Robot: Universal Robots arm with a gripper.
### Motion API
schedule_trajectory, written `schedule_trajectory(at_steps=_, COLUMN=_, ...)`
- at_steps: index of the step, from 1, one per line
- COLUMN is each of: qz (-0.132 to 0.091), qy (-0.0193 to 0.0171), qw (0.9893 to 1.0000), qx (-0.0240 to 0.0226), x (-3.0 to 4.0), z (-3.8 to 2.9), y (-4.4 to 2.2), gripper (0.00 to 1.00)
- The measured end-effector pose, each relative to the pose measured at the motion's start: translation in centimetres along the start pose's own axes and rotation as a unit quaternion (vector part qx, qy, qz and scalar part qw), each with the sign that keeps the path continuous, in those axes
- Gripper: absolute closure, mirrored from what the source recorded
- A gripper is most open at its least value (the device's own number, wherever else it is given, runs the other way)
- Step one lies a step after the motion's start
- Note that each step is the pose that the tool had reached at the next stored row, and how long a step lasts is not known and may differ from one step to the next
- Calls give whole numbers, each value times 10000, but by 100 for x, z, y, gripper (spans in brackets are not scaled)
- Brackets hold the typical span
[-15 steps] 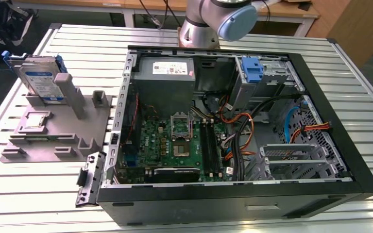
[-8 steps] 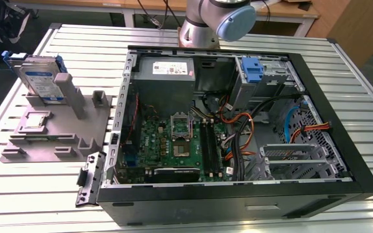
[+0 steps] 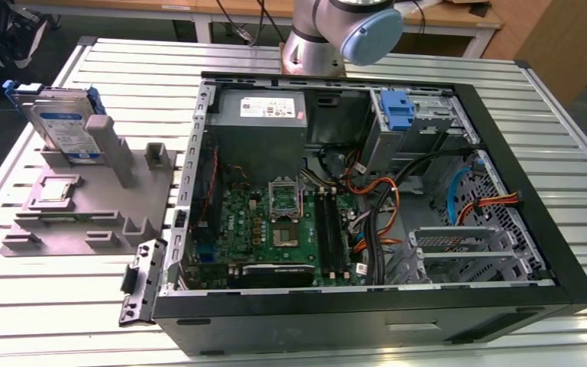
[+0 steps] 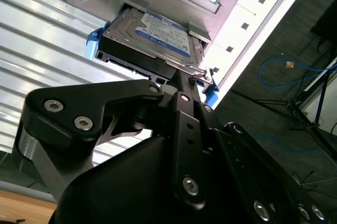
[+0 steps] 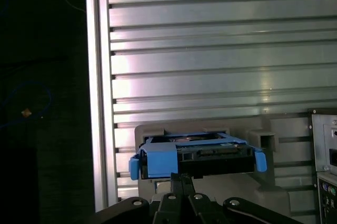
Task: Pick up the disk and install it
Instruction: 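Pick up the disk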
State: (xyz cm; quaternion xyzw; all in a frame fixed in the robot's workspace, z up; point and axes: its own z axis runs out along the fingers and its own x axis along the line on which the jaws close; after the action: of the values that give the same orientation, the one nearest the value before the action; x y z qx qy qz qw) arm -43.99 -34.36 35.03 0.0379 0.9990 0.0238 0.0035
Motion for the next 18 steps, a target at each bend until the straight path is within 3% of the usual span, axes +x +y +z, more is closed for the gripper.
schedule_trajectory(at_steps=6, qz=-45, qy=3, qw=10000, qx=0, x=1, z=0, y=0, gripper=90)
schedule_trajectory(at_steps=10, qz=-368, qy=17, qw=9993, qx=-2, x=1, z=1, y=0, gripper=90)
schedule_trajectory(at_steps=14, qz=-726, qy=35, qw=9974, qx=-3, x=1, z=1, y=0, gripper=90)
schedule_trajectory(at_steps=18, qz=-1090, qy=52, qw=9940, qx=-6, x=1, z=3, y=0, gripper=90)
